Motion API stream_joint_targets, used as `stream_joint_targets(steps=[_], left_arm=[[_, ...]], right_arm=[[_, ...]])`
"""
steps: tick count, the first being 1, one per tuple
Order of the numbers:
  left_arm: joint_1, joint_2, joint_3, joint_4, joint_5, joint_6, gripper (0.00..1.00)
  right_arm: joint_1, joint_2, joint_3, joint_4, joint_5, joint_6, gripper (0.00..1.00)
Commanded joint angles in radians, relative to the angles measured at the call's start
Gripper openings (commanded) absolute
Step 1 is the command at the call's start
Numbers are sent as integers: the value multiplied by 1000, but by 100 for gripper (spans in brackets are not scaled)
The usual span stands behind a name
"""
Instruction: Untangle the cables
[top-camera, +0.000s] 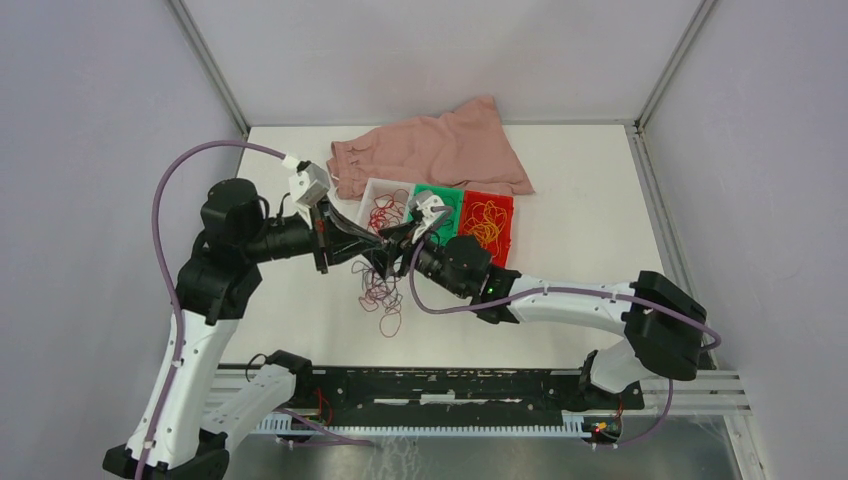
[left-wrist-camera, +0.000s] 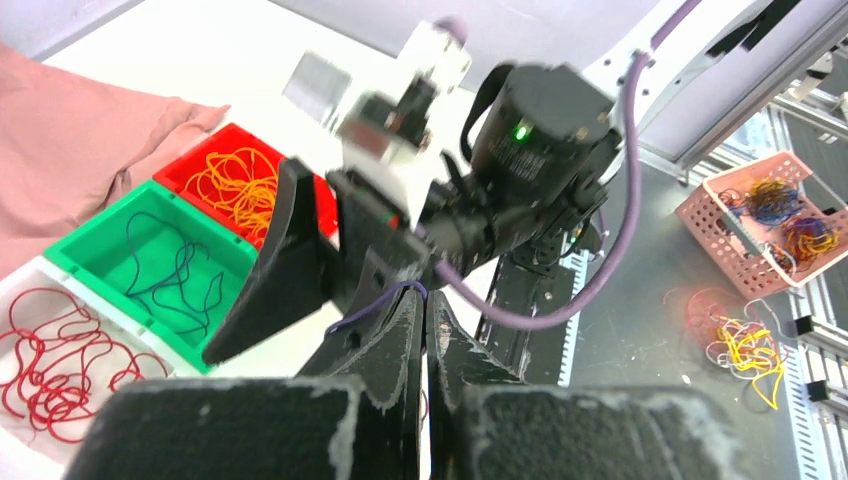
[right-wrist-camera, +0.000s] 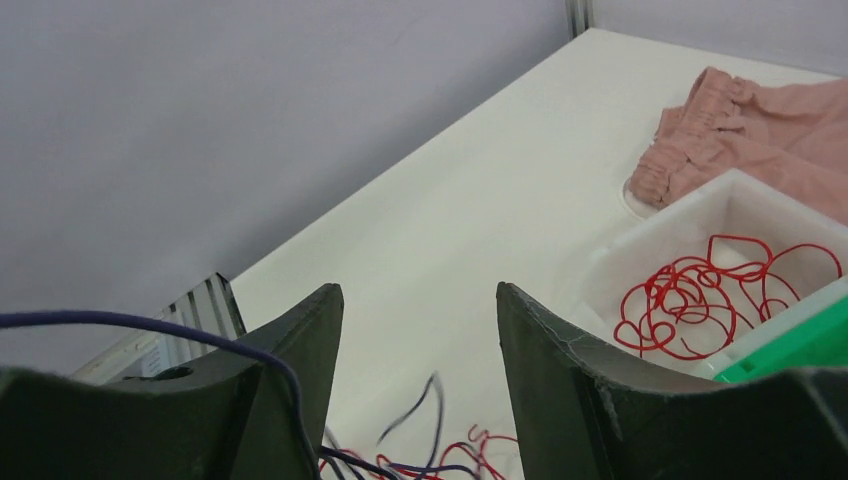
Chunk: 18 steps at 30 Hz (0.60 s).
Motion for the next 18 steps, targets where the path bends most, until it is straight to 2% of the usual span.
stream_joint_targets(steps=[1,10,18], left_arm=[[1,24,96,102,78,-89,3],[1,91,262,143,51,-63,3],[1,142,434,177,-49,1,3]], right_arm=[[-1,31,-8,15,16,-1,64],[-1,49,-89,28,60,-3,67],[-2,41,-200,61,105,10,69]])
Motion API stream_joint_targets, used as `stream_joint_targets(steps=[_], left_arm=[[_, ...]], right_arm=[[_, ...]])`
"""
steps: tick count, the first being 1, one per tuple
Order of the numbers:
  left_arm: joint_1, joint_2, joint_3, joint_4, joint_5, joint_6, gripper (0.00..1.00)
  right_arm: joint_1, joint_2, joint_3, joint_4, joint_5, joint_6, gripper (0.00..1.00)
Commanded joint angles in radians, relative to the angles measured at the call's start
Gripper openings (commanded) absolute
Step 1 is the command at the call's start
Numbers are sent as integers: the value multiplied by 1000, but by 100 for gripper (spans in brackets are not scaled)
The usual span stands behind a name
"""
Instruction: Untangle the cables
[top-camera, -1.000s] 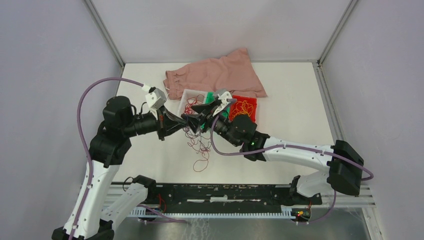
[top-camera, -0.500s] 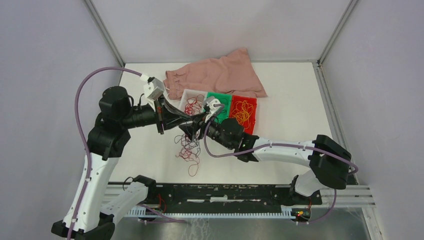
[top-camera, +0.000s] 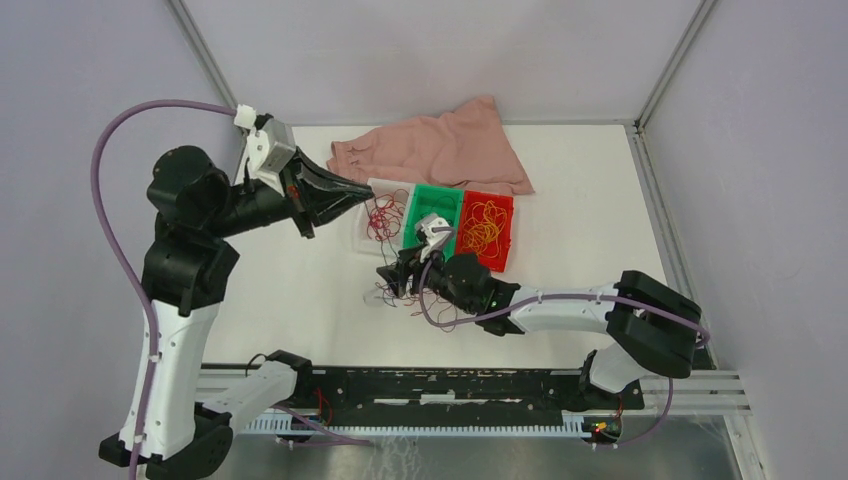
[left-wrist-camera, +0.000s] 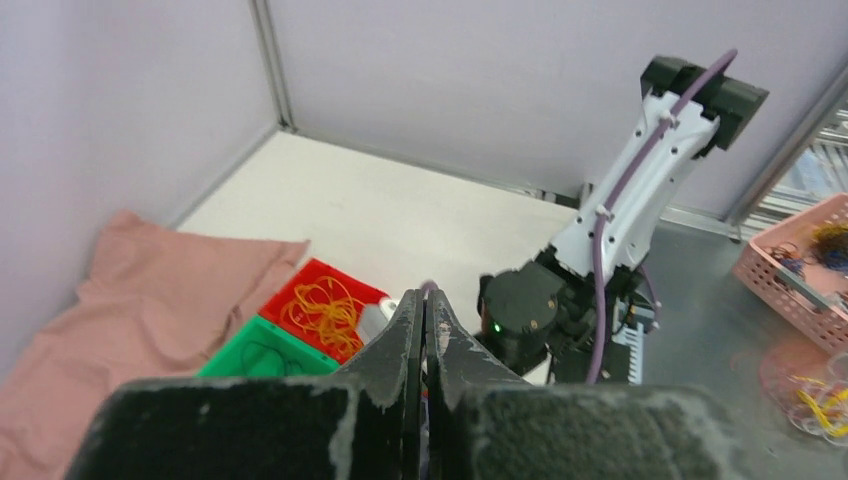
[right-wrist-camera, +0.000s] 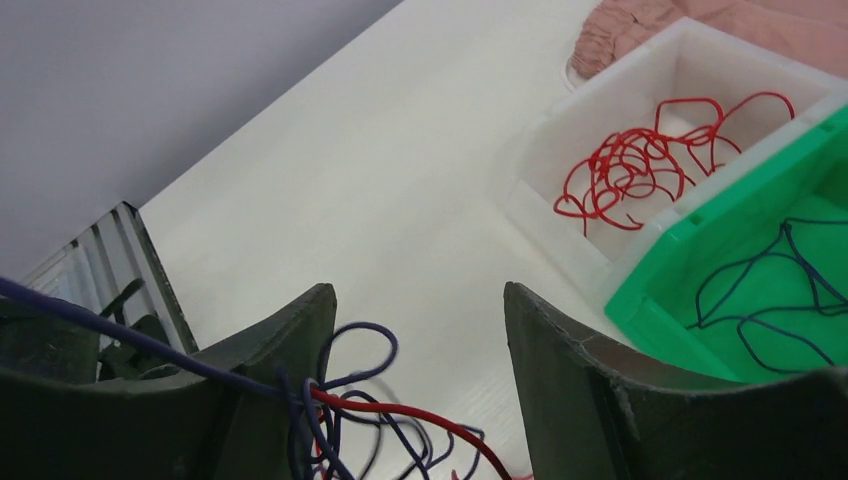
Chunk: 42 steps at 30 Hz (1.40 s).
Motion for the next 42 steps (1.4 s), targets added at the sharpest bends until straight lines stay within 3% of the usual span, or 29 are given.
stream_joint_targets(steps=[1,12,21,31,42], left_arm=[[1,14,126,121,-66,21,3],[1,87,330,282,-236,20,3],[1,155,444,315,-268,30,3],[1,109,254,311,-199,18,3],[-7,110,-27,382,-170,-24,3]], right_arm=[[-1,-1,-65,35,50,8,69],[-2,11,-200,88,78,48,68],[-1,-12,-240,134,30,83,69],[-2,-287,-85,-124,4,28,74],[-33,-417,59,-365,192,-21,73]])
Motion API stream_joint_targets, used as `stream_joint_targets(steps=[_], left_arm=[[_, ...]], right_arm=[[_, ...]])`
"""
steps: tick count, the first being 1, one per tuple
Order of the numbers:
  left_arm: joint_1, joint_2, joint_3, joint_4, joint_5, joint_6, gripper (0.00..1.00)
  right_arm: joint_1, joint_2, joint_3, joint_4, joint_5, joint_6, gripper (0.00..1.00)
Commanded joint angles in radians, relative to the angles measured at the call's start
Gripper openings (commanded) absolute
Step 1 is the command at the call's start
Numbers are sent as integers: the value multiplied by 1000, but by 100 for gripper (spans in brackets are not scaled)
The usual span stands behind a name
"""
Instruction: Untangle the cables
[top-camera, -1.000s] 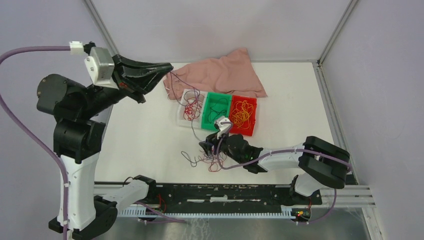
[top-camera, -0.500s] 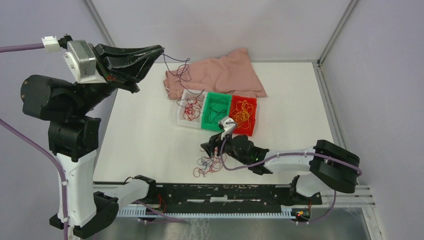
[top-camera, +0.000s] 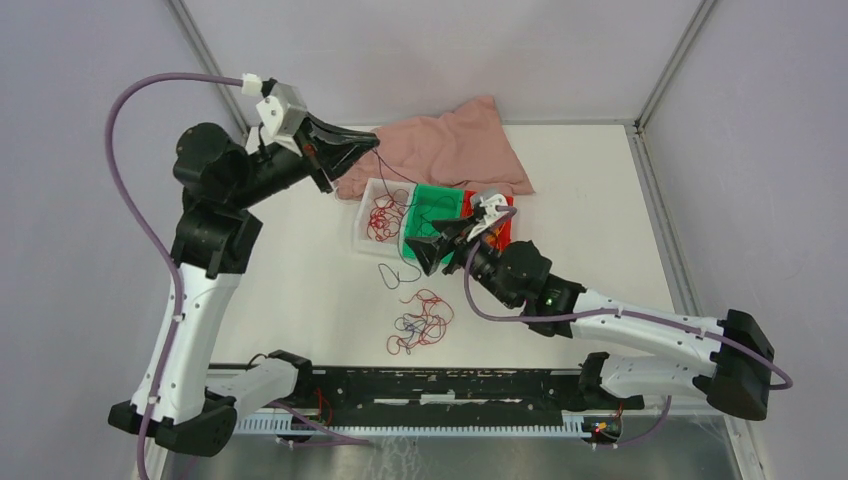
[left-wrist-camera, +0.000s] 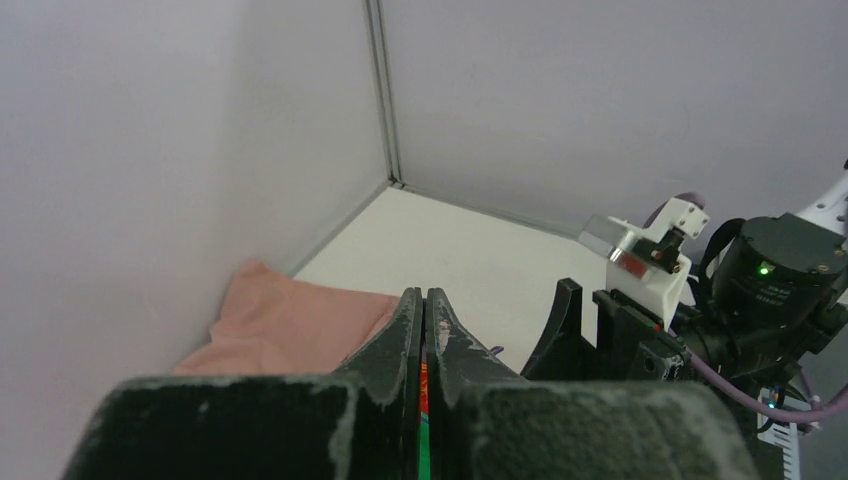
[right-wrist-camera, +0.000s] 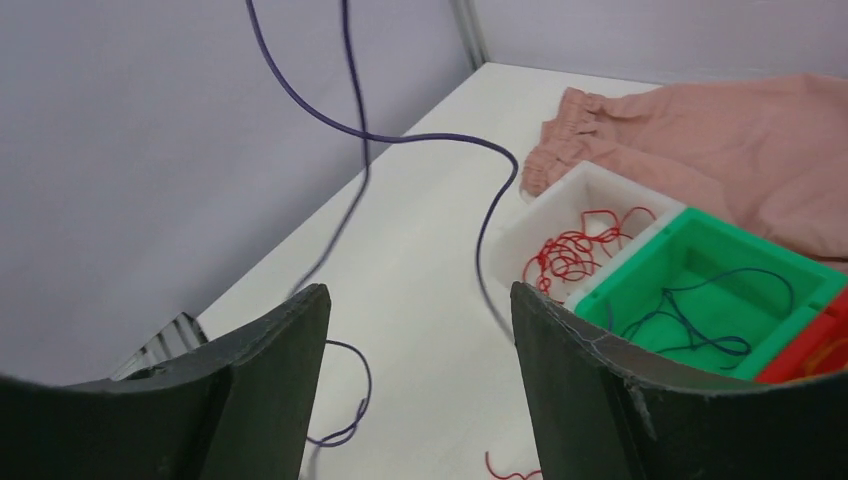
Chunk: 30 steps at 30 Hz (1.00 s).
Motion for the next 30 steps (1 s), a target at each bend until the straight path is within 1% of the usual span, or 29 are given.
stream_joint_targets(steps=[1,3,5,10,14,21,30], left_arm=[[-10,18,-55,87,18,-24,3],[-18,36,-81,107,14,-21,3],[-33,57,-98,121,10,-6,3],[-71,107,-134,153,-11,39,3],[-91,156,-139,166,-27,81,3],[-96,241,-132,216,-62,151,3],[-111,334,-101,220,-76,168,3]], right_arm=[[-18,-26,69,-181,163,-50,72],[-36,-32,76,-264,284,-50,72],[-59,-39,65,-323,346,-50,72],[-163,-49,23,-440,379,37,72],[-217,-79,-41,-441,395,73,72],[-246,-125,-85,-454,413,85,71],[-269,-168,-115,-453,416,101,71]])
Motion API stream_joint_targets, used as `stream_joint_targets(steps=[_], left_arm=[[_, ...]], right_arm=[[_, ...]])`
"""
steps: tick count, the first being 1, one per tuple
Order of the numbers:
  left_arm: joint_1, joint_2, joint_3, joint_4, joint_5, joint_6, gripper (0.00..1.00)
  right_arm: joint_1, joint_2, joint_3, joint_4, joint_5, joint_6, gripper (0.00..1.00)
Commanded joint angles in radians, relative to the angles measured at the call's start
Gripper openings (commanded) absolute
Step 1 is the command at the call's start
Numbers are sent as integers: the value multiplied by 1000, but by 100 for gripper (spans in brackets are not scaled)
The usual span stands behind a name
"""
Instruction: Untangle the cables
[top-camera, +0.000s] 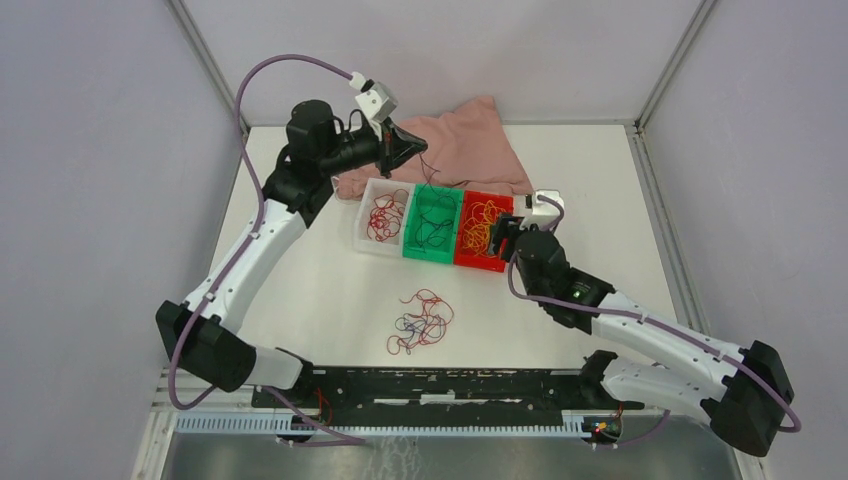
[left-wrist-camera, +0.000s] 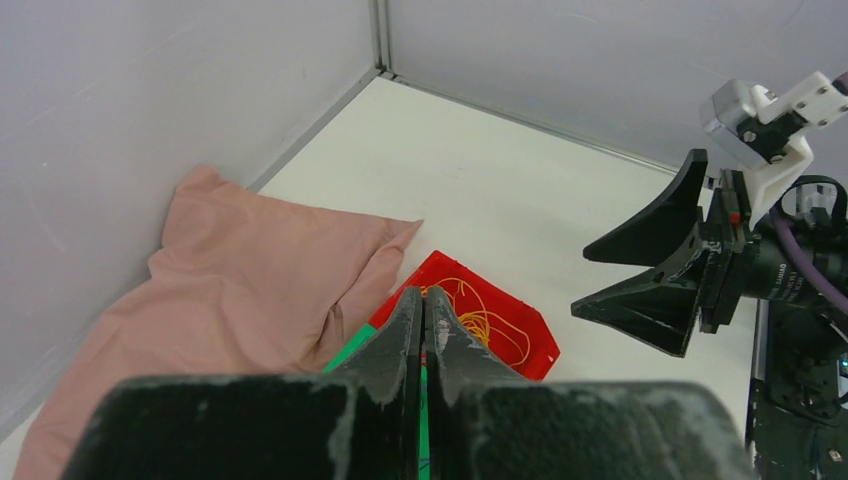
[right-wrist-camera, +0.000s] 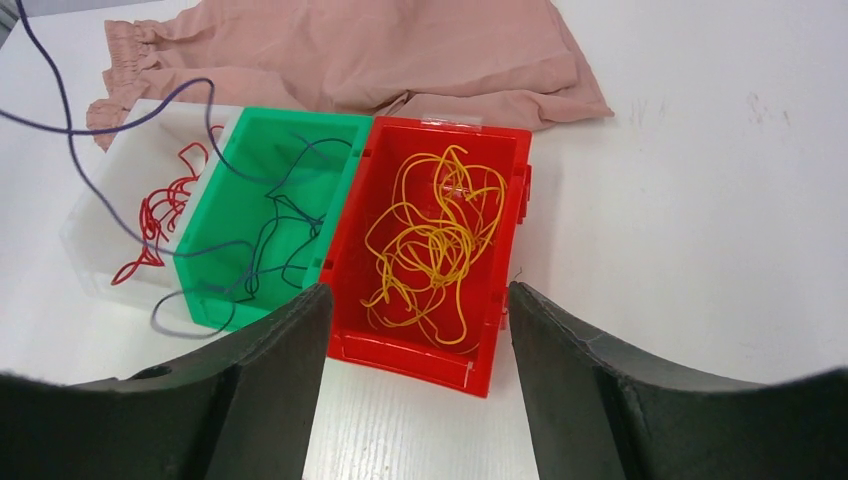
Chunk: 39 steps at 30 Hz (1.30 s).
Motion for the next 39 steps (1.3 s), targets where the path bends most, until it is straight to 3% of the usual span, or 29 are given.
stream_joint_targets(steps=[1,29,39], left_arm=[[-12,22,40,59,-16,50,3],[-29,143,24,-41,-99,249,3],[-65,252,-1,-54,-110,240,3]], right_arm=[[-11,-29,-13,15,27,16,71],[-54,-73,-38,3,23,49,70],[-58,-81,-41,15,25,70,69]])
